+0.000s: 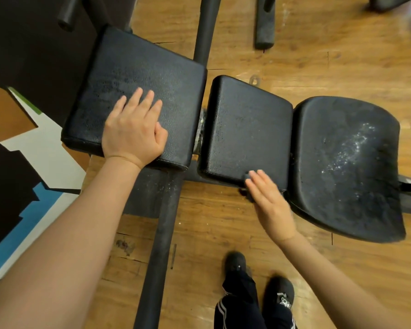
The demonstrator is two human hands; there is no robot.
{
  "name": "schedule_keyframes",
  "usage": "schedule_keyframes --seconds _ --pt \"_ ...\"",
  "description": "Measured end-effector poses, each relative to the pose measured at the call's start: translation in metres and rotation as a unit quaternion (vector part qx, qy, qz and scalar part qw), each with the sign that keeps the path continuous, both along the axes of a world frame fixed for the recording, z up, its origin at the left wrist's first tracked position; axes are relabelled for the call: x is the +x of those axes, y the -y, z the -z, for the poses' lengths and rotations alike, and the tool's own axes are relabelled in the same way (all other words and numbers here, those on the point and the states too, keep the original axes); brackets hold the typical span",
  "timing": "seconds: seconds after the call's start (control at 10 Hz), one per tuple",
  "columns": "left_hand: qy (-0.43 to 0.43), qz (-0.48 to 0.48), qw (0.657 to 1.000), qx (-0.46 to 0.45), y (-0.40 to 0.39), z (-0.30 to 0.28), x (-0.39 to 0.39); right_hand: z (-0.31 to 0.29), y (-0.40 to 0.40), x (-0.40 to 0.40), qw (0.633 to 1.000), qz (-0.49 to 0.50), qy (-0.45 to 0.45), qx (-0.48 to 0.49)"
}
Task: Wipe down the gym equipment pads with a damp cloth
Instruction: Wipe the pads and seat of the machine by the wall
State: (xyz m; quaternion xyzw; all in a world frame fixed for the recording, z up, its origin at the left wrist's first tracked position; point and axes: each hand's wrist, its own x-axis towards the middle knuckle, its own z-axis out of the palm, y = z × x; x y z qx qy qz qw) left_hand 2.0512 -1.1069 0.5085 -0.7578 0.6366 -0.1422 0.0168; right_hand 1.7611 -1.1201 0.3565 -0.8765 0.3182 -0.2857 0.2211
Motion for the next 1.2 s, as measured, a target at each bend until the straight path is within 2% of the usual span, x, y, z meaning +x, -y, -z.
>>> schedule_keyframes --seconds 0.1,0.2,0.3,0.5,0.6,0.7,0.8,0.9,1.0,1.1,1.2 --pt "0.004 0.0 1.0 0.002 0.001 -0.001 -0.001 -0.016 0.009 0.032 0.993 -0.101 -0.009 -0.055" --pt "0.003 0.001 1.0 0.004 0.0 -0.001 -0.002 -0.012 0.02 0.021 0.99 -0.119 -0.031 -0.065" --pt "0.0 0.001 1.0 0.009 0.0 -0.002 -0.003 0.005 0.024 -0.021 0.995 -0.07 -0.05 -0.042" --pt "0.001 0.003 1.0 0.011 0.0 -0.002 -0.002 0.006 0.031 -0.065 0.988 0.066 -0.104 0.089" --pt "-0.002 0.002 1.0 0.009 0.0 -0.002 -0.002 -0.017 0.045 -0.057 0.979 0.129 -0.035 0.156" --pt "-0.003 0.005 1.0 0.011 0.001 -0.002 -0.002 -0.052 0.082 -0.027 0.94 0.217 0.089 0.248" --pt "-0.006 0.004 1.0 0.013 0.0 -0.002 0.0 -0.071 0.108 0.021 0.947 0.144 0.064 0.279" --pt "-0.007 0.003 1.0 0.012 0.001 -0.002 -0.001 -0.071 0.089 0.063 0.972 0.01 -0.013 0.234" --pt "-0.005 0.003 1.0 0.014 0.001 -0.001 -0.001 -0.065 0.056 0.058 0.984 -0.059 -0.035 0.161" --pt "-0.007 0.001 1.0 0.013 0.001 0.0 0.0 -0.053 0.049 0.03 0.986 -0.087 -0.063 0.129" --pt "-0.008 -0.001 1.0 0.013 0.001 -0.001 0.0 -0.051 0.085 0.035 0.981 0.034 -0.053 0.185"
